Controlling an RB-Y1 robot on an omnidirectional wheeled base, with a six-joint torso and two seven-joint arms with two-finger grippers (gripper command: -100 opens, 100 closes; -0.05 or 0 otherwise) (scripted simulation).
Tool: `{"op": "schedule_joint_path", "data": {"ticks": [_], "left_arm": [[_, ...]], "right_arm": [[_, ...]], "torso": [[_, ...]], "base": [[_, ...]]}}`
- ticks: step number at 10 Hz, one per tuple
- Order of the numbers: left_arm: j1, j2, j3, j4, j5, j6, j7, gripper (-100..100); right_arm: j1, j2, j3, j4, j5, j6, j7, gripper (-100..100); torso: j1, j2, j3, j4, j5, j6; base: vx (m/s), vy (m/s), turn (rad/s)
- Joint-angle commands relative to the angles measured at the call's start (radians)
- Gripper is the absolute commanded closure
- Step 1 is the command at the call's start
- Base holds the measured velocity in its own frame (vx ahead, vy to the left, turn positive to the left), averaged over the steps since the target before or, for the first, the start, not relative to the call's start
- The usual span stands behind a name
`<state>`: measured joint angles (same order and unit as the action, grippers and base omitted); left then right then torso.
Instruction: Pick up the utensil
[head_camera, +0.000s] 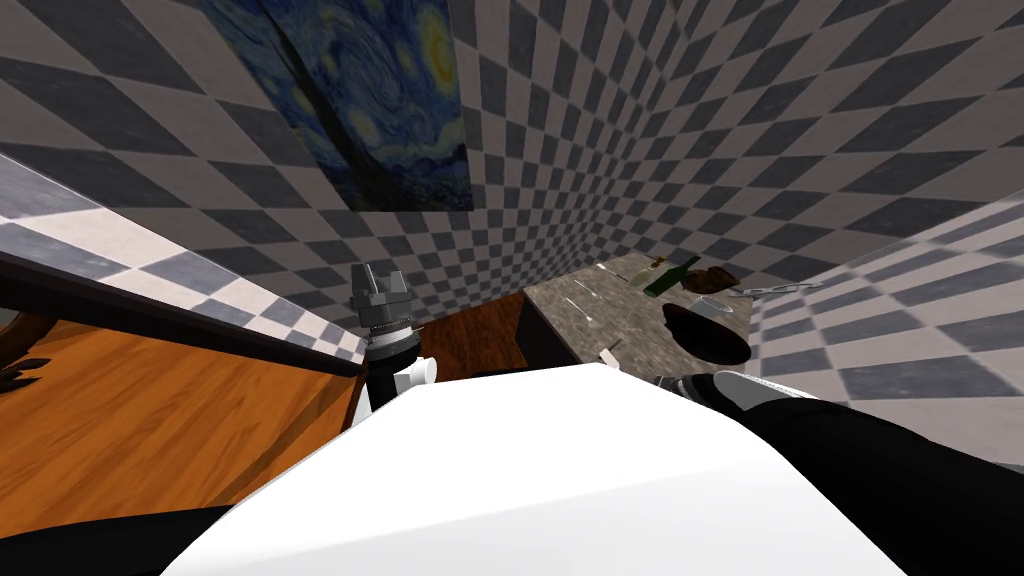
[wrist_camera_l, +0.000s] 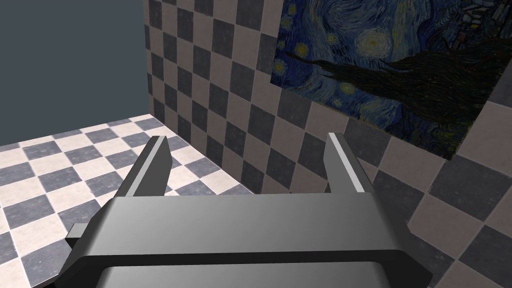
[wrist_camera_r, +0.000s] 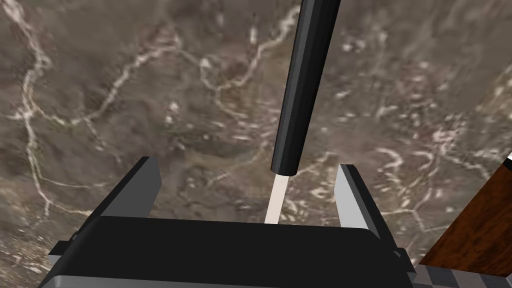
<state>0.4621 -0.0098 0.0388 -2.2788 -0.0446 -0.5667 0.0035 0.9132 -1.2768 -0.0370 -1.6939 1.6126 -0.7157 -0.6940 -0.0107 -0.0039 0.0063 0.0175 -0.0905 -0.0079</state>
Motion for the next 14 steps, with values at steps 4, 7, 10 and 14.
{"op": "schedule_joint_path", "data": {"ticks": [4, 7, 10, 14], "left_arm": [[0.000, 0.000, 0.000, 0.000, 0.000, 0.000, 0.000, 0], [0.000, 0.000, 0.000, 0.000, 0.000, 0.000, 0.000, 0], [0.000, 0.000, 0.000, 0.000, 0.000, 0.000, 0.000, 0], [0.000, 0.000, 0.000, 0.000, 0.000, 0.000, 0.000, 0]], "right_arm": [[-0.032, -0.004, -0.003, -0.005, 0.019, -0.001, -0.044, -100], [-0.032, -0.004, -0.003, -0.005, 0.019, -0.001, -0.044, -100], [-0.002, -0.077, -0.057, -0.022, 0.066, -0.012, -0.101, -100], [0.006, -0.082, -0.064, -0.025, 0.072, -0.010, -0.105, 100]], "torso": [[0.000, -0.002, -0.001, 0.000, 0.000, 0.000], [-0.001, -0.001, 0.000, 0.000, 0.000, 0.000], [0.005, -0.002, -0.001, 0.000, 0.002, 0.001], [0.000, -0.002, -0.001, -0.001, 0.001, 0.000]], "base": [[0.004, 0.007, -0.029], [-0.009, -0.003, -0.003], [0.009, 0.082, -0.114], [0.011, 0.034, -0.024]]}}
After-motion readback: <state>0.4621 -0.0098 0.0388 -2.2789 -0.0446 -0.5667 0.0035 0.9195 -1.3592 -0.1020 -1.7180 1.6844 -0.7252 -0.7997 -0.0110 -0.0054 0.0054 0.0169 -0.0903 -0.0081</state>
